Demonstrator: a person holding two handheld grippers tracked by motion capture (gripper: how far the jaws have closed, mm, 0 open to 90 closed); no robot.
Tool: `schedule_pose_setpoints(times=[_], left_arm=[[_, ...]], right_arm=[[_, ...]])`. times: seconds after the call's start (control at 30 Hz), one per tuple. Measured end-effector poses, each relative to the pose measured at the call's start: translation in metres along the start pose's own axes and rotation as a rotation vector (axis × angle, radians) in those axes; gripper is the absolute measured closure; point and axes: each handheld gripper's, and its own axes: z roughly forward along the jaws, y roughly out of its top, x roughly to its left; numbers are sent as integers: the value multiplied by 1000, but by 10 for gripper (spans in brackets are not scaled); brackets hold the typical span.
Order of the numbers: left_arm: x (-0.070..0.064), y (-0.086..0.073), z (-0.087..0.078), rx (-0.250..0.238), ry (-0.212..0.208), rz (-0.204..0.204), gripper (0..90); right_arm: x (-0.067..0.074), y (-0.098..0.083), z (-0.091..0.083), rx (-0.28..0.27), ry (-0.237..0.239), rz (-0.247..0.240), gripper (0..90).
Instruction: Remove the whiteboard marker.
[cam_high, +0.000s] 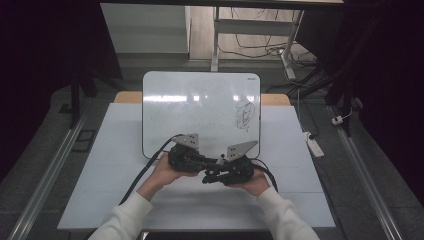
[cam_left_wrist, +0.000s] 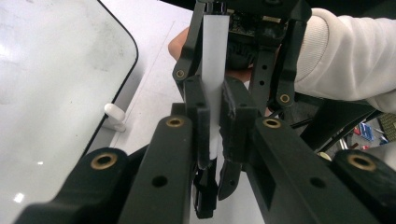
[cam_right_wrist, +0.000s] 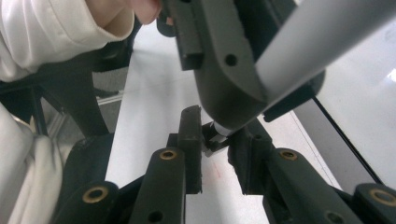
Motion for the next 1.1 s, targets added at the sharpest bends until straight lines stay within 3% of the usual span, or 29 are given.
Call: schedule_pose_setpoints(times=[0.2,0.43,0.47,0.5,0.53,0.57,0.6,0.63,0.73,0.83,1.1], left_arm=[[0,0,-1,-30,41,-5,784],[0,1,-6,-61,88,-29,655],[0,2,-8,-68,103,-34,622],[0,2,-10,-71,123,-41,533],[-1,2,-13,-74,142,-46,515],[-2,2,-20,-73,185,-52,484],[-2,2,-20,-73,185,-52,447],[-4,2,-24,-67,211,-55,447],[-11,-3,-35,-19,291,-47,336],[-20,-15,-46,0,375,-51,311],[-37,-43,-66,1,440,-99,292]], right_arm=[[-1,0,1,-39,-50,55,776],[0,0,1,-56,-112,58,778],[0,0,1,-63,-122,56,778],[0,0,-1,-80,-141,60,778],[0,0,-2,-85,-155,62,778],[0,0,-4,-94,-167,63,779],[-1,0,-6,-107,-176,66,778],[-1,0,-6,-107,-176,66,778],[-3,-1,-17,-150,-224,81,779],[-3,-1,-22,-167,-248,83,779],[-6,-1,-41,-228,-335,86,778]])
